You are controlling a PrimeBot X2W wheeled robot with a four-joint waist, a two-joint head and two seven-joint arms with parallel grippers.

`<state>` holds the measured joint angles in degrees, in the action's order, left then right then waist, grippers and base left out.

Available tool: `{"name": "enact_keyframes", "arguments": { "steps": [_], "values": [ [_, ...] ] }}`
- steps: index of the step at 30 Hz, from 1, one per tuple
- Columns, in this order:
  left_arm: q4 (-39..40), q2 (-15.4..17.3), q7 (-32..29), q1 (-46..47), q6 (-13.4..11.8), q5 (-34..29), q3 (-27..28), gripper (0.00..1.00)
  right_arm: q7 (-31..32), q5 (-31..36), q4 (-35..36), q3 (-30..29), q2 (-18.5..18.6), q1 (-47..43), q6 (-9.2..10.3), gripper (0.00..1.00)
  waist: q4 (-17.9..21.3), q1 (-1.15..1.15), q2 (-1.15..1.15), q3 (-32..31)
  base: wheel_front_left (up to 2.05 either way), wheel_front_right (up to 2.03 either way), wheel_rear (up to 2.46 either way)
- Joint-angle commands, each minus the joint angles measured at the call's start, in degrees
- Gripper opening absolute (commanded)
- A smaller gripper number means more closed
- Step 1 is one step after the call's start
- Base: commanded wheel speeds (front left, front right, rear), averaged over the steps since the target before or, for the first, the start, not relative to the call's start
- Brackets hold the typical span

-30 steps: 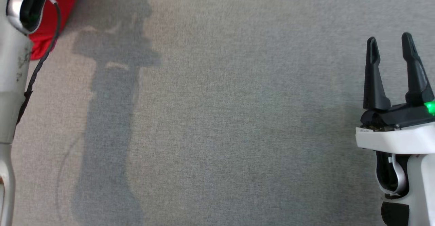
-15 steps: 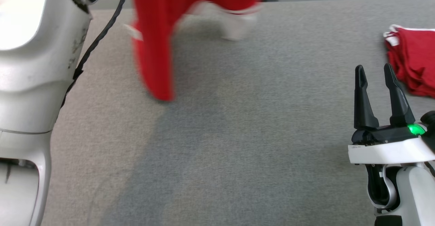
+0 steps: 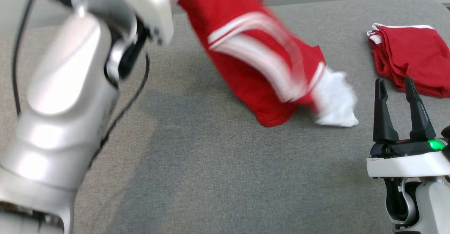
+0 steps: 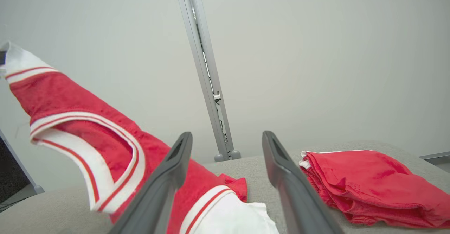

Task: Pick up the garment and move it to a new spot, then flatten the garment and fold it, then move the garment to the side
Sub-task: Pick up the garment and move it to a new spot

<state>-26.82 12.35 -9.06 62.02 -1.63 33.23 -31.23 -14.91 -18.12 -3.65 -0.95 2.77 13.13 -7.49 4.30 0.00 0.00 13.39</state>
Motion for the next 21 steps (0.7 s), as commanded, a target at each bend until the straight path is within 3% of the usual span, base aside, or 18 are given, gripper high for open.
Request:
{"name": "enact_keyframes", "arguments": {
  "steps": [1, 9, 16, 18, 19, 20, 21],
  "values": [
    [-0.76, 0.72, 0.80, -3.10, -0.58, 0.64, 0.29, 0.00, -0.41, 0.15, 0.01, -0.14, 0.27, -0.67, 0.00, 1.00, 0.03, 0.00, 0.00, 0.26, 0.00, 0.00, 0.00],
    [-9.04, 3.41, 7.76, -16.76, -4.19, 0.95, 1.52, 0.00, -0.41, 0.76, -0.22, -0.21, 0.27, -0.08, 0.00, 1.00, -0.23, 0.00, 0.00, 1.16, 0.00, 0.00, 0.00],
    [-17.25, 1.74, 14.18, -19.80, -6.21, 1.85, 2.86, 0.00, -0.41, 1.44, -0.80, 0.46, 0.28, 0.42, 0.00, 1.00, -0.43, 0.00, 0.00, 1.58, 0.00, 0.00, 0.00],
    [-19.40, 1.49, 15.69, -19.65, -6.41, 1.59, 2.83, 0.39, -0.41, 1.62, -1.04, 0.54, 0.27, 0.49, 0.00, 1.00, -0.37, 0.00, 0.00, 1.64, 0.00, 0.00, 0.00],
    [-20.47, 1.39, 16.20, -19.47, -6.14, 1.41, 2.64, 0.82, -0.41, 1.69, -1.14, 0.61, 0.27, 0.57, 0.00, 1.00, -0.31, 0.00, 0.00, 1.60, 0.00, 0.00, 0.00],
    [-21.43, 1.23, 16.67, -19.23, -5.76, 1.34, 2.52, 1.00, -0.41, 1.82, -1.23, 0.64, 0.27, 0.56, 0.00, 1.00, -0.27, 0.00, 0.00, 1.50, 0.00, 0.00, 0.00],
    [-22.27, 0.97, 16.95, -19.02, -5.58, 1.43, 2.43, 1.00, -0.42, 1.96, -1.34, 0.63, 0.28, 0.50, 0.00, 1.00, -0.25, 0.00, 0.00, 1.36, 0.00, 0.00, 0.00]
  ]
}}
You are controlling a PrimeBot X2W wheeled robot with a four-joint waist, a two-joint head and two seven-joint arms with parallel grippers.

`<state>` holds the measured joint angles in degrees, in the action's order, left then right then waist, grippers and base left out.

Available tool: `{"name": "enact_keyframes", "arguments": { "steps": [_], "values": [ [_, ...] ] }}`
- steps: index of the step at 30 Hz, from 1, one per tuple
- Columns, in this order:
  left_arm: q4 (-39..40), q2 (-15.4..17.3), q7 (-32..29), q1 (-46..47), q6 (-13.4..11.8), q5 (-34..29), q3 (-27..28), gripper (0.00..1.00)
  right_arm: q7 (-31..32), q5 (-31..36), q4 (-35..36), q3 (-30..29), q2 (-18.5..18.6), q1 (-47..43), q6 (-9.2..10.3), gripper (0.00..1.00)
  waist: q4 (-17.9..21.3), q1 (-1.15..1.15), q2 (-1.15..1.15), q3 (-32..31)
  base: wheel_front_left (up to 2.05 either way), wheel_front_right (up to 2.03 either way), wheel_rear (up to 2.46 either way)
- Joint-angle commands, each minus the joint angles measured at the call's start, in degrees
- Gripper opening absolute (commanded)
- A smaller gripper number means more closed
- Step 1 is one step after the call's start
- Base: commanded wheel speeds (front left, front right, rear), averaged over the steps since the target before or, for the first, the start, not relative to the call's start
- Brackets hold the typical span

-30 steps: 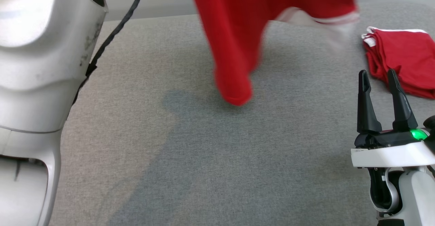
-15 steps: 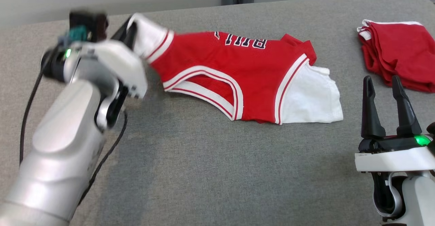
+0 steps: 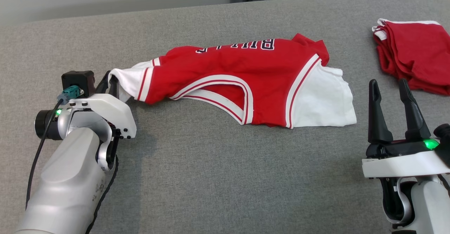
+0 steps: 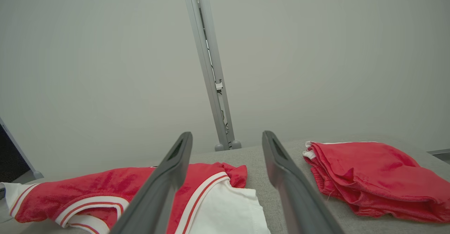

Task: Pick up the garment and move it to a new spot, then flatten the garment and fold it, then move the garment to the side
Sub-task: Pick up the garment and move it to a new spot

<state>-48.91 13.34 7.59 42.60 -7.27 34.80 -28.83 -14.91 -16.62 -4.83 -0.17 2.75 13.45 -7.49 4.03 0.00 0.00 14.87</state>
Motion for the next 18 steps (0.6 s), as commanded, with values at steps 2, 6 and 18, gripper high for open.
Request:
{"name": "enact_keyframes", "arguments": {
  "steps": [2, 6, 18],
  "values": [
    [-1.38, -0.35, 1.75, 0.92, 0.37, 0.06, 0.22, 1.00, -0.41, 0.79, -0.40, -0.25, 0.29, -0.04, 0.00, 1.00, -0.07, 0.00, 0.00, -0.55, 0.00, 0.00, 0.00],
    [-3.02, -1.09, 3.63, 0.53, 1.60, 0.47, 0.05, 1.00, -0.41, 1.36, -0.66, -0.44, 0.29, -0.63, 0.00, 1.00, -0.48, 0.00, 0.00, -1.62, 0.00, 0.00, 0.00],
    [0.94, -1.26, 7.30, -5.00, 3.44, 0.26, 0.61, 1.00, -0.41, 3.58, -1.72, -1.36, 0.30, -2.49, 0.00, 1.00, -2.30, 0.00, 0.00, -5.56, 0.00, 0.00, 0.00]
  ]
}}
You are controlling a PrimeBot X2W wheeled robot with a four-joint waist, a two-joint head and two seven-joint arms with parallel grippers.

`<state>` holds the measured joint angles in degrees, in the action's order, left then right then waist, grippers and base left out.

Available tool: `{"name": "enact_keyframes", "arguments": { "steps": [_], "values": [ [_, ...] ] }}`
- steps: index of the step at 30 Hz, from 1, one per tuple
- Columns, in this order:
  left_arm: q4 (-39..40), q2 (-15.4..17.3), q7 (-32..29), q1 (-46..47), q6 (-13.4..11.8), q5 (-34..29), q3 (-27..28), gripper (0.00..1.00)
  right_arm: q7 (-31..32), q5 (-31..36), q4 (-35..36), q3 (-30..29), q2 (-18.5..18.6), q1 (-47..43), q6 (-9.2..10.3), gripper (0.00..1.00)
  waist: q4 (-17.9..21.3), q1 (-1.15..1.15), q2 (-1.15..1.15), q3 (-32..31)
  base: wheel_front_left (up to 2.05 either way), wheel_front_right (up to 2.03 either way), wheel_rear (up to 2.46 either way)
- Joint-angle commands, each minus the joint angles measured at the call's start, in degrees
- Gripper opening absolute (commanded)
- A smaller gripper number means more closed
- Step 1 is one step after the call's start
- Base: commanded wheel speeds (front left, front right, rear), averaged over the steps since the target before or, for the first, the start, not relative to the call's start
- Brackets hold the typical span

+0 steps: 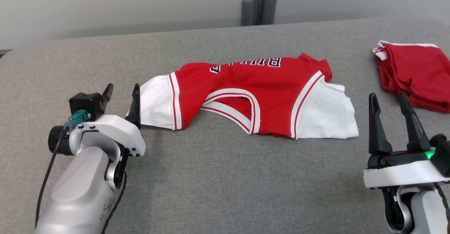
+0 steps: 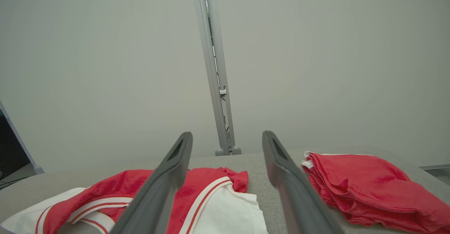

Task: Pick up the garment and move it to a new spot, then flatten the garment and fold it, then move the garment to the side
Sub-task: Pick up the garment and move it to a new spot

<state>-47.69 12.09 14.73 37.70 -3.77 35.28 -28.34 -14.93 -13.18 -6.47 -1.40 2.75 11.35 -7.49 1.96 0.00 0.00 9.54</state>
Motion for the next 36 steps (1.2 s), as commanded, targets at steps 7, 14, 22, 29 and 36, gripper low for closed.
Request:
{"name": "enact_keyframes", "arguments": {
  "steps": [7, 14, 22, 29, 36],
  "values": [
    [10.61, 0.64, 0.48, -7.75, -1.46, -1.76, 1.95, 1.00, 0.28, 1.46, 0.08, 0.32, 0.29, -2.12, 0.00, 1.00, -1.02, 0.00, 0.00, -3.16, 0.00, 0.00, 0.00],
    [27.66, 0.08, 0.50, -20.58, -6.11, -6.25, 7.30, 1.00, 2.41, 3.24, 1.04, 1.90, 0.31, -4.64, 0.00, 1.00, -1.59, 0.00, 0.00, -5.14, 0.00, 0.00, 0.00],
    [39.13, -2.12, 0.45, -34.53, -8.66, -10.28, 12.22, 1.00, 2.77, 2.36, 0.97, 2.75, 0.30, -8.18, 0.00, 1.00, -1.95, 0.00, 0.00, -7.94, 0.00, 0.00, 0.00],
    [40.97, -3.15, 0.46, -39.68, -8.85, -11.36, 13.19, 1.00, 2.07, 1.03, 0.78, 3.52, 0.32, -10.28, 0.00, 1.00, -2.37, 0.00, 0.00, -9.18, 0.00, 0.00, 0.00],
    [40.49, -3.68, 0.46, -40.78, -8.37, -11.72, 13.57, 1.00, 1.78, 0.55, 0.04, 4.29, 0.30, -10.86, 0.00, 1.00, -2.46, 0.00, 0.00, -10.05, 0.00, 0.00, 0.00]
  ]
}}
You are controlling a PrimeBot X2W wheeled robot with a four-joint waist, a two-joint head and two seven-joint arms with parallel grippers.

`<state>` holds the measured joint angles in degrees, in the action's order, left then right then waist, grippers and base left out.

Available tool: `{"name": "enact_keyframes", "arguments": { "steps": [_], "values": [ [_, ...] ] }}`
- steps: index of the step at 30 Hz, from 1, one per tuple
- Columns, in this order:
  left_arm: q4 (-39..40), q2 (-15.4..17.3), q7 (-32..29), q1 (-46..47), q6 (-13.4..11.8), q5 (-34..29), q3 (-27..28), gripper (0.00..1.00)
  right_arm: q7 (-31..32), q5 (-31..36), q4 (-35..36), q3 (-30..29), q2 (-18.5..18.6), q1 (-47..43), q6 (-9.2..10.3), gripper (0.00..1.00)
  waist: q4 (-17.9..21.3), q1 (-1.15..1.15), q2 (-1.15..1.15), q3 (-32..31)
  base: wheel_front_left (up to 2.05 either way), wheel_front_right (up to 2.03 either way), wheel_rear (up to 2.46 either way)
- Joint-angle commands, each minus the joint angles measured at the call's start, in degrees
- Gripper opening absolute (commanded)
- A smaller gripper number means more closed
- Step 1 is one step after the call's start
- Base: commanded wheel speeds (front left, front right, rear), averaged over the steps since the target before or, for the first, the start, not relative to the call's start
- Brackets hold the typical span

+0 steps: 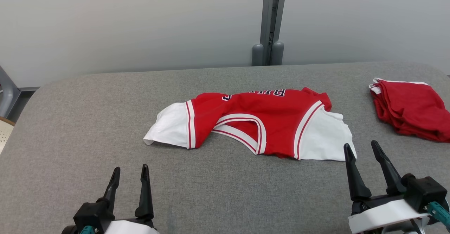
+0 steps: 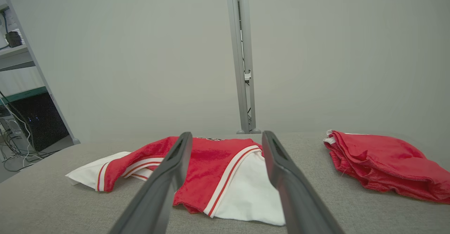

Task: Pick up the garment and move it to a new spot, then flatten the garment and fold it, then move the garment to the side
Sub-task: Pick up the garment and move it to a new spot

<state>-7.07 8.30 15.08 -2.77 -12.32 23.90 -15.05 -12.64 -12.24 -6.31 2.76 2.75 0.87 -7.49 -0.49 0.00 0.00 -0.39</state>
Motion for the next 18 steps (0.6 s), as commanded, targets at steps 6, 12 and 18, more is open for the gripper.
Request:
{"name": "enact_keyframes", "arguments": {
  "steps": [6, 12, 18],
  "values": [
    [-0.55, 0.02, 0.11, -0.62, 0.52, -0.69, 0.23, 1.00, -0.54, -0.37, -0.45, 0.31, 0.31, -0.55, 0.00, 1.00, -0.02, 0.00, 0.00, -0.48, 0.00, 0.00, 0.00],
    [-0.84, 0.10, 0.11, -0.83, 0.60, -0.82, -0.04, 1.00, -0.62, -0.67, -0.57, 0.32, 0.30, -0.93, 0.00, 1.00, -0.12, 0.00, 0.00, -0.80, 0.00, 0.00, 0.00],
    [-0.59, 0.23, 0.11, -0.91, 0.40, -0.85, -0.19, 1.00, -0.64, -0.71, -0.59, 0.13, 0.30, -0.97, 0.00, 1.00, -0.29, 0.00, 0.00, -0.83, 0.00, 0.00, 0.00]
  ]
}}
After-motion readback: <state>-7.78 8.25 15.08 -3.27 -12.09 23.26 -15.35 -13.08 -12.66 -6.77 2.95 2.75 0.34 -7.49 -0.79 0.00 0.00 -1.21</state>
